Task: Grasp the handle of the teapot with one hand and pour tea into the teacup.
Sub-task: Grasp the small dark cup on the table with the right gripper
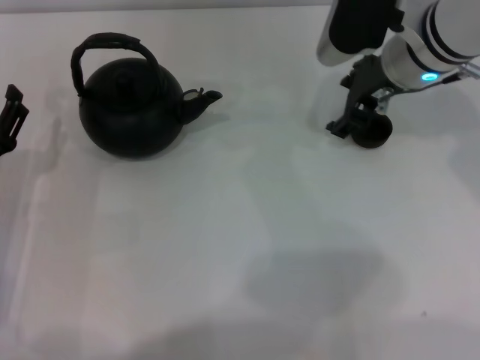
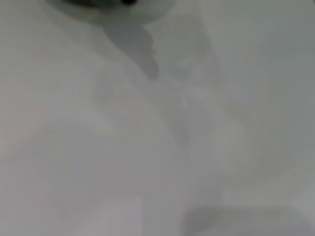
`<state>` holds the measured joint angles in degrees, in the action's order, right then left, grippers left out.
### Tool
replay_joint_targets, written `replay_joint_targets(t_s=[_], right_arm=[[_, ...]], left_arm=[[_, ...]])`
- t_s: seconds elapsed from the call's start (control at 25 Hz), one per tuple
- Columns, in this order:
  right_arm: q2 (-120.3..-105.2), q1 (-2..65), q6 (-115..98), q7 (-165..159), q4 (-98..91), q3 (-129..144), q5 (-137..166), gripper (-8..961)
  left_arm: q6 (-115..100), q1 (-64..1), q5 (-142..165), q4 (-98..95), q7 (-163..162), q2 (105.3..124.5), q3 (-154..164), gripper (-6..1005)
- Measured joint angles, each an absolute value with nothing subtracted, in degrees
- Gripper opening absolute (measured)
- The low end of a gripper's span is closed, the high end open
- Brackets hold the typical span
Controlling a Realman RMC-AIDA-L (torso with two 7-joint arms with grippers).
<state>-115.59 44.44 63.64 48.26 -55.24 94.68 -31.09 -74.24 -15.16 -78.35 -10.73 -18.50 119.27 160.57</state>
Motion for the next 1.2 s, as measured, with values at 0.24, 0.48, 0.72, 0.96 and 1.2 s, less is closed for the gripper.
replay_joint_targets(t_s=[0.24, 0.48, 0.72, 0.96, 1.2], right_arm=[[-115.46, 44.1, 63.9, 47.8, -53.5, 94.6, -30.4, 777], [-115.42, 43.5, 65.1, 47.5, -53.1, 93.4, -29.5, 772], [-115.37, 42.9, 66.2, 46.3, -53.2, 93.3, -28.2, 767], [-115.33, 42.7, 67.6, 44.7, -53.8, 92.9, -27.0, 761], [-115.39, 43.3, 68.7, 44.3, -54.1, 92.2, -26.6, 756]], left_arm=[[-74.2, -15.3, -78.3, -10.7, -18.6, 119.26, 160.6, 891], [-74.2, -15.3, -78.3, -10.8, -18.6, 119.26, 160.6, 890], [-74.2, -15.3, -78.3, -10.8, -18.6, 119.25, 160.6, 891], [-74.2, -15.3, -78.3, -10.8, -18.6, 119.18, 160.6, 891], [-74.2, -15.1, -78.8, -10.7, -18.6, 119.18, 160.6, 890]])
